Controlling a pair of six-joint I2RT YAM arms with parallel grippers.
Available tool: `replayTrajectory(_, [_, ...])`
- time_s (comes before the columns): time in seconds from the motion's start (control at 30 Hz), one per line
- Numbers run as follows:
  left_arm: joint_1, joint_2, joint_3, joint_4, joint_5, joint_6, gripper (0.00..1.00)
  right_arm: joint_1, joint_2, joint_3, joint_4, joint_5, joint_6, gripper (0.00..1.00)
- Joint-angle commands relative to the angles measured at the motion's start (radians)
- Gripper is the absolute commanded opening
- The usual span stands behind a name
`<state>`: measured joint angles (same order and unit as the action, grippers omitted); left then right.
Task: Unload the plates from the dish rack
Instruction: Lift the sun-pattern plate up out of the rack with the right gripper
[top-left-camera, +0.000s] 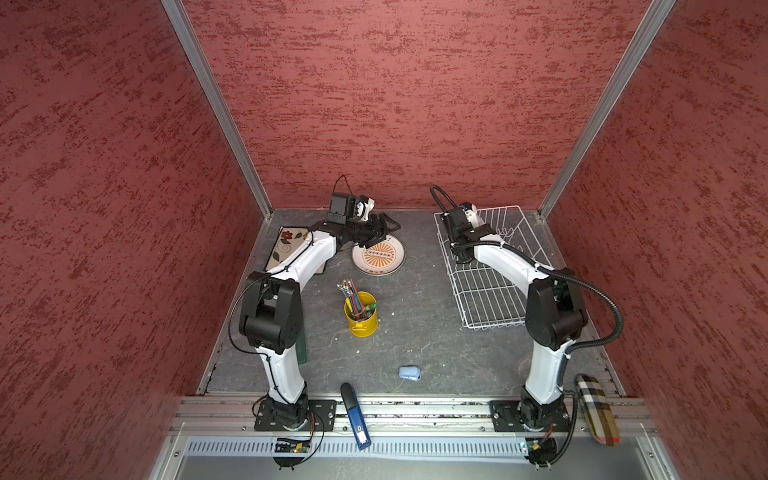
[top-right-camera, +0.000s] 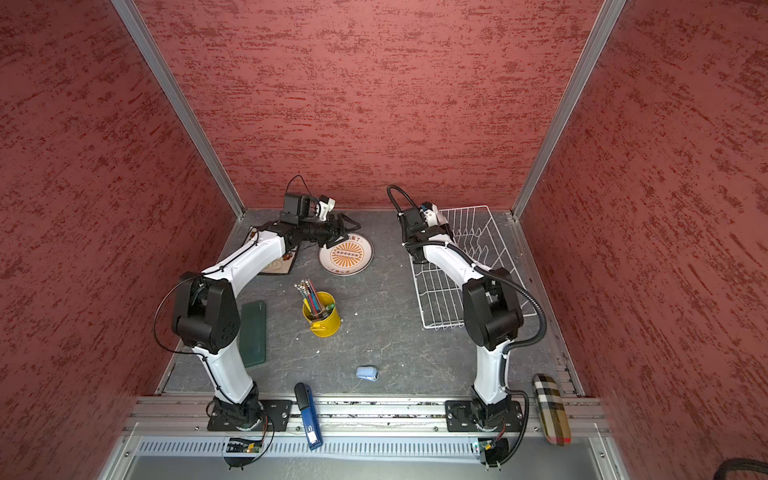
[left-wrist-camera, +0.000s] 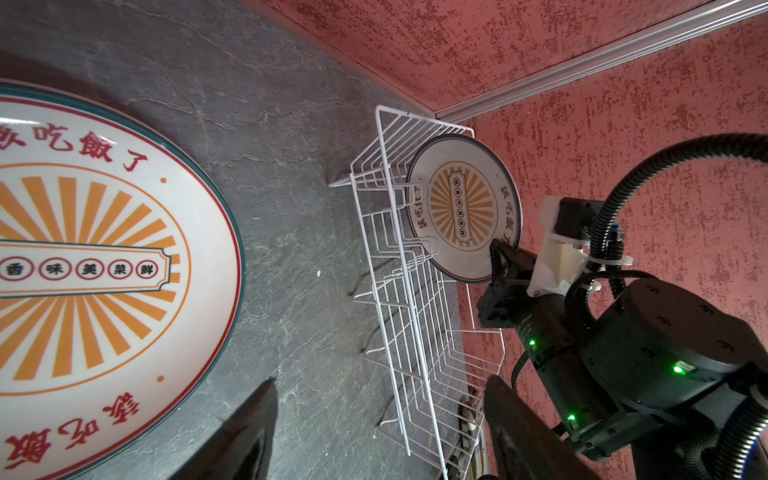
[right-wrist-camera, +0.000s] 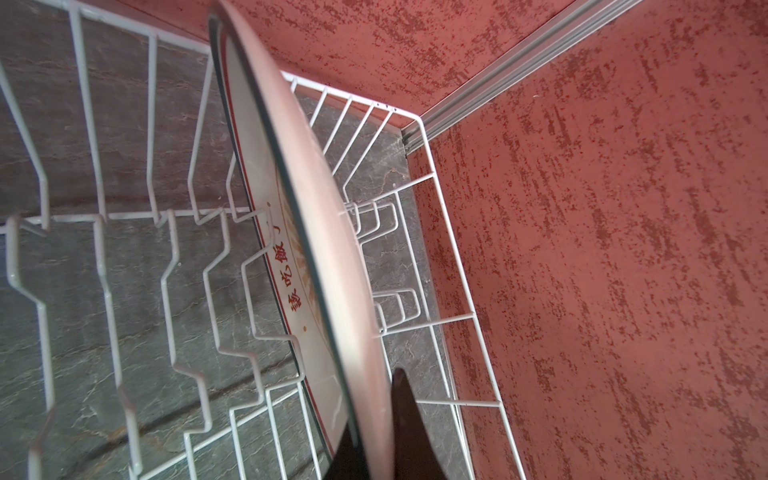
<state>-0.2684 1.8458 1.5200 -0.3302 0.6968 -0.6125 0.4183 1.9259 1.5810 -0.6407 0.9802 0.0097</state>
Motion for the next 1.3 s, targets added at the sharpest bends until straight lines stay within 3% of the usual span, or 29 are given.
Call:
replayTrajectory(0.0, [0.005,-0.031,-0.012,-0.006,-0.011,0.021,0.78,0.005,-0.055,0.019,0.053,0.070,-0.006,0.00])
replayTrajectory(0.73, [0.003,-0.034,-0.008,-0.008,-0.011,0.021,0.79,0.038,-0.115,0.020,0.138,0.118,-0.099,0.00])
replayTrajectory(1.03, [0.005,-0.033,-0.009,-0.007,-0.009,0.022,0.79,0.075,-0.188,-0.052,0.338,0.166,-0.255,0.00])
replayTrajectory(1.27, [0.005,-0.033,-0.008,-0.005,-0.008,0.019,0.79,0.113,-0.275,-0.194,0.659,0.185,-0.454,0.00])
